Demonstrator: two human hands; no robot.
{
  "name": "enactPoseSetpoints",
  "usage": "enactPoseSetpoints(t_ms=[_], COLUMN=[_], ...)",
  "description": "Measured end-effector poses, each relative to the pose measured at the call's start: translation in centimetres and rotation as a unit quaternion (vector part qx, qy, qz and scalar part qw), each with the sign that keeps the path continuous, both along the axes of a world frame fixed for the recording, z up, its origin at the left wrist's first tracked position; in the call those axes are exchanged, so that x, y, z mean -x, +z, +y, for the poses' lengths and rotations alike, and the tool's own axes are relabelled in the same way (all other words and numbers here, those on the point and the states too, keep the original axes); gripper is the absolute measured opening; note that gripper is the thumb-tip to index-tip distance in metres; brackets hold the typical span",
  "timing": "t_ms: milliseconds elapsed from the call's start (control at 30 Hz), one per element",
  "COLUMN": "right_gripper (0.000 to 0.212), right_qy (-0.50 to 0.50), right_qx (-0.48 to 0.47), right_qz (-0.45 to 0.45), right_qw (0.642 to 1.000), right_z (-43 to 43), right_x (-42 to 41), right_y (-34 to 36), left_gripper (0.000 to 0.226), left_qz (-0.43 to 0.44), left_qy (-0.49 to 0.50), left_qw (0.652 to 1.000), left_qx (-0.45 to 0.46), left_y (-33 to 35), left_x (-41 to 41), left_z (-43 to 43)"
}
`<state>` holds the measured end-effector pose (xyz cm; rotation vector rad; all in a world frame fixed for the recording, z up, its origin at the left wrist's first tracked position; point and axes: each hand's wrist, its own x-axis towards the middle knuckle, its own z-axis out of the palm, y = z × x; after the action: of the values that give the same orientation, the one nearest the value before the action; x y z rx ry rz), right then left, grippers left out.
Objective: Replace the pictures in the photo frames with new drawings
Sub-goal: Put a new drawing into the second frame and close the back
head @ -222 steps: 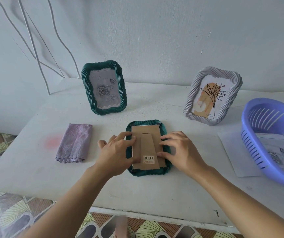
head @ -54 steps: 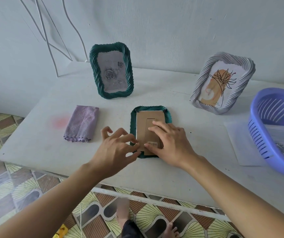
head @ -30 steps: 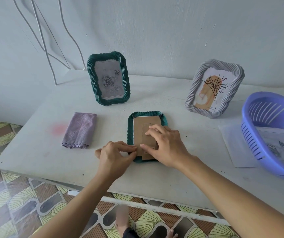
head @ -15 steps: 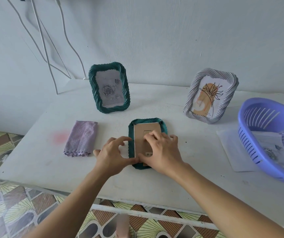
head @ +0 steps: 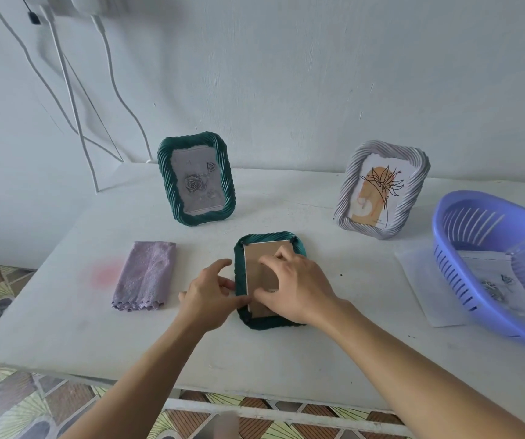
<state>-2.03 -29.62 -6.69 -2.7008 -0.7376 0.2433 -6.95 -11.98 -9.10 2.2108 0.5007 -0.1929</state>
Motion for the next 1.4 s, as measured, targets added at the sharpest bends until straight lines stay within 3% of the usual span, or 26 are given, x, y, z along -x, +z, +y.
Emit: enactPoseSetpoints(t_ms=[100, 167, 333, 500, 633, 767, 867, 1033, 1133, 1233, 1400], right_gripper=[0.052, 0.050, 0.043, 0.034, 0.019, 0.042, 0.042, 0.024, 0.027, 0.039, 0.032], right_qy=[-0.006, -0.007, -0.016, -0.027, -0.110, -0.175, -0.191, -0.220, -0.214, -0.218, -0.216], right_qx=[-0.011, -0.024, -0.088, -0.168, -0.265, -0.340, -0.363, -0.386, -0.383, -0.383, -0.411], right_qz=[0.013, 0.032, 0.067, 0.064, 0.105, 0.168, 0.177, 0.169, 0.129, 0.117, 0.140], right_qw=[1.000, 0.999, 0.994, 0.983, 0.952, 0.909, 0.895, 0.880, 0.889, 0.890, 0.875], right_z=[0.0, -0.2, -1.0, -1.6, -1.9, -2.2, -2.6, -3.4, -4.2, -4.9, -5.4], right_x=[0.0, -0.1, -0.6, -0.4, -0.4, -0.6, -0.9, -0.9, -0.9, -1.0, -1.0], right_y=[0.4, 0.7, 2.4, 3.5, 3.7, 4.1, 3.9, 4.1, 4.5, 4.6, 4.0], left_gripper=[0.064, 0.051, 0.042, 0.042, 0.049, 0.038, 0.029, 0.044, 0.038, 0.030, 0.034], left_qz=[0.003, -0.005, -0.055, -0.119, -0.126, -0.137, -0.154, -0.138, -0.112, -0.062, -0.060], left_qy=[0.005, 0.000, 0.013, 0.013, -0.002, -0.049, -0.076, -0.124, -0.087, -0.025, 0.012], left_qw=[0.994, 0.991, 0.982, 0.973, 0.970, 0.965, 0.969, 0.976, 0.984, 0.980, 0.969], left_qx=[0.111, 0.135, 0.181, 0.196, 0.208, 0.216, 0.175, 0.110, 0.110, 0.185, 0.239], left_y=[0.4, 1.1, 3.7, 5.6, 6.2, 6.2, 6.2, 5.4, 4.1, 2.6, 1.7], left_x=[-0.2, -0.2, 0.3, 0.5, 0.5, 0.4, 0.2, -0.6, -1.1, -1.2, -0.7], left_z=[0.4, 0.4, -0.8, -2.2, -3.4, -4.3, -4.8, -4.6, -4.3, -4.3, -4.6])
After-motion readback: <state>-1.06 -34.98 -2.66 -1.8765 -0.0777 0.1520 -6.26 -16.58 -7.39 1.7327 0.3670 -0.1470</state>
